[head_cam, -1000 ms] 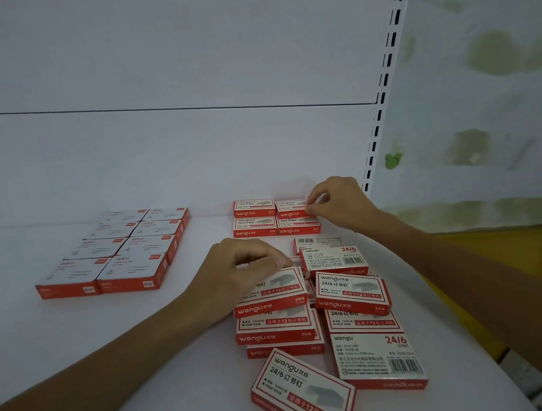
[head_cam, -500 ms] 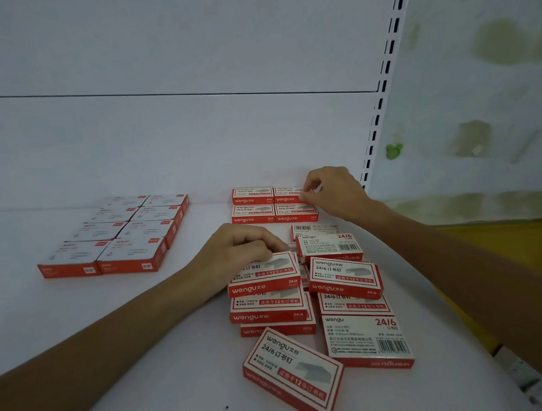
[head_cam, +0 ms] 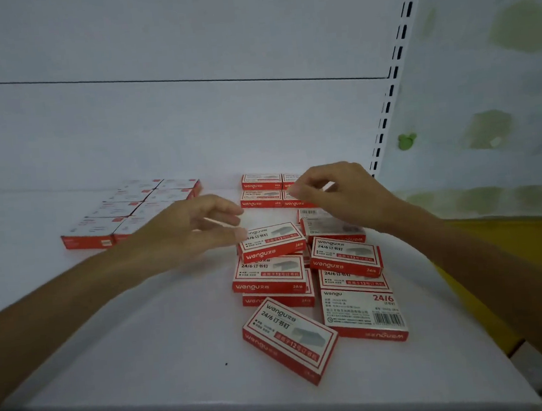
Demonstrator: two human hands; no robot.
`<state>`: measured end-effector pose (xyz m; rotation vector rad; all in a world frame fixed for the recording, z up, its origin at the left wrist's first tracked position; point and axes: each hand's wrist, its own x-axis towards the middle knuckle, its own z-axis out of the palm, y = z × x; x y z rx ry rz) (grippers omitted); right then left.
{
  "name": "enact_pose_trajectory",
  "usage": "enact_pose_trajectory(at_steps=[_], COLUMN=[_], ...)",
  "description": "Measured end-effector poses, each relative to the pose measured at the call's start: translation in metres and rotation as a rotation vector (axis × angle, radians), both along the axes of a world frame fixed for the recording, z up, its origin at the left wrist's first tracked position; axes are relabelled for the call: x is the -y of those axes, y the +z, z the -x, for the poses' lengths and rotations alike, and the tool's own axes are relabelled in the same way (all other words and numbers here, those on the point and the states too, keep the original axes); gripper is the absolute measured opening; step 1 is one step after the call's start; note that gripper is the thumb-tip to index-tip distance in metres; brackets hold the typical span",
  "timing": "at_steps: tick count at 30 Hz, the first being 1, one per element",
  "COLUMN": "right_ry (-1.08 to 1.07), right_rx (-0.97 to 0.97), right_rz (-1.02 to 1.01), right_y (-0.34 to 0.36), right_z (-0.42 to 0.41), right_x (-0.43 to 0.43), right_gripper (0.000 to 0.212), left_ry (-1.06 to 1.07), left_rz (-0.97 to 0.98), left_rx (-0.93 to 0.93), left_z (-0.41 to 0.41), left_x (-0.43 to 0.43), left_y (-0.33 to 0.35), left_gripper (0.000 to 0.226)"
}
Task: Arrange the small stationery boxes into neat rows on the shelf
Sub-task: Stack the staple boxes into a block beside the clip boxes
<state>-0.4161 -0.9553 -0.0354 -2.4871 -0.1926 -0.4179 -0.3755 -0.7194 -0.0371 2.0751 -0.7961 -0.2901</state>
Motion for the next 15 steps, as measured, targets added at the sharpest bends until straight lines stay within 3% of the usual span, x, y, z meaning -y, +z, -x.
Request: enact_pose_trajectory(at_steps=[2,6,11,15], right_ry=[0.113,0.163,0.130,0.046], right_rx=[-0.083,-0.150,-0.148,-0.070], right_rz=[0.036,0.137,0.133,0.107], right_y=[0.000,-0.004,-0.001,0.006], right_z=[0.016,0.026,0.028,0.027], right_x=[-0.010,-0.016,-0.019,-0.024], right_gripper=[0.043,0.036,0.030,0.039], left_ry=[0.011,0.029,0.003,0.050], left_rz=[-0.068,-0.021,0.034,0.147], left_rx=[0.035,0.174,0.211,0.190], left_z=[0.009,0.020,0.011,0.000], left_x=[-0.004,-0.002,-0.002,0.002], left_y=[-0.012,-0.021,-0.023,-0.020], left_gripper=[0.057,0.039,0.028,0.037])
